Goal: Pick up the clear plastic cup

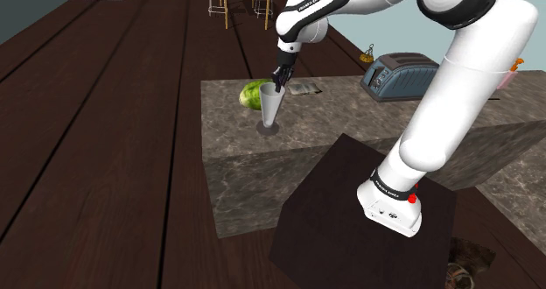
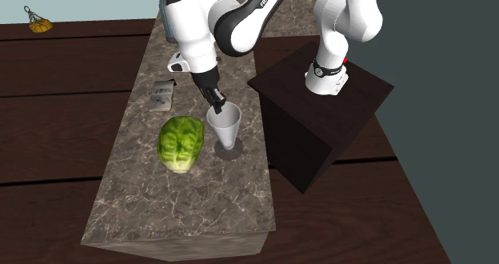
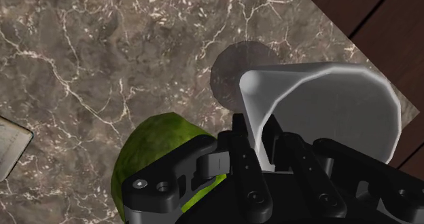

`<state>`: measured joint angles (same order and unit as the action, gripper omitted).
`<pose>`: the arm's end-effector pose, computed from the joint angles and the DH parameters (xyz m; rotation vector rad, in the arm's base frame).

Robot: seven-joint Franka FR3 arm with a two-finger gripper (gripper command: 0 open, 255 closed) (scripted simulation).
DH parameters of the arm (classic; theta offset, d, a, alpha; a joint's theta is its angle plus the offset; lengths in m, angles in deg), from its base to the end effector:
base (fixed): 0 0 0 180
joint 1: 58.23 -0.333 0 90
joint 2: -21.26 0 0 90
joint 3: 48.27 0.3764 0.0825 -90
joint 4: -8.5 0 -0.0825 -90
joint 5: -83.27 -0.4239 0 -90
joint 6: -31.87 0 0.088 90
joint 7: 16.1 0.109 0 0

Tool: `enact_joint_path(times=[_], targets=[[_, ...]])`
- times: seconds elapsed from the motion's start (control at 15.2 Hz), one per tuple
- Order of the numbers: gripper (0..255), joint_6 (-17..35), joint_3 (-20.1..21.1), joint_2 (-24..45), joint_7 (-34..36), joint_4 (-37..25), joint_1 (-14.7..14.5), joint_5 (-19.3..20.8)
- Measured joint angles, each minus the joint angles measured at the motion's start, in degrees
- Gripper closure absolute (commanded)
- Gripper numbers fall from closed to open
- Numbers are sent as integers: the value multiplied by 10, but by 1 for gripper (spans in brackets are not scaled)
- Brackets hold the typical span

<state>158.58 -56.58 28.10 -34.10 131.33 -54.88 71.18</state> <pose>0.5780 -0.1104 0.3776 -2.9852 0.0289 0.0141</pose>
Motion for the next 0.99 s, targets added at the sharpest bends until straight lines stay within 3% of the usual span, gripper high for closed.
enact_joint_path(times=[0.99], targets=[[255,-99,-3,-51,24,-50,0,21]])
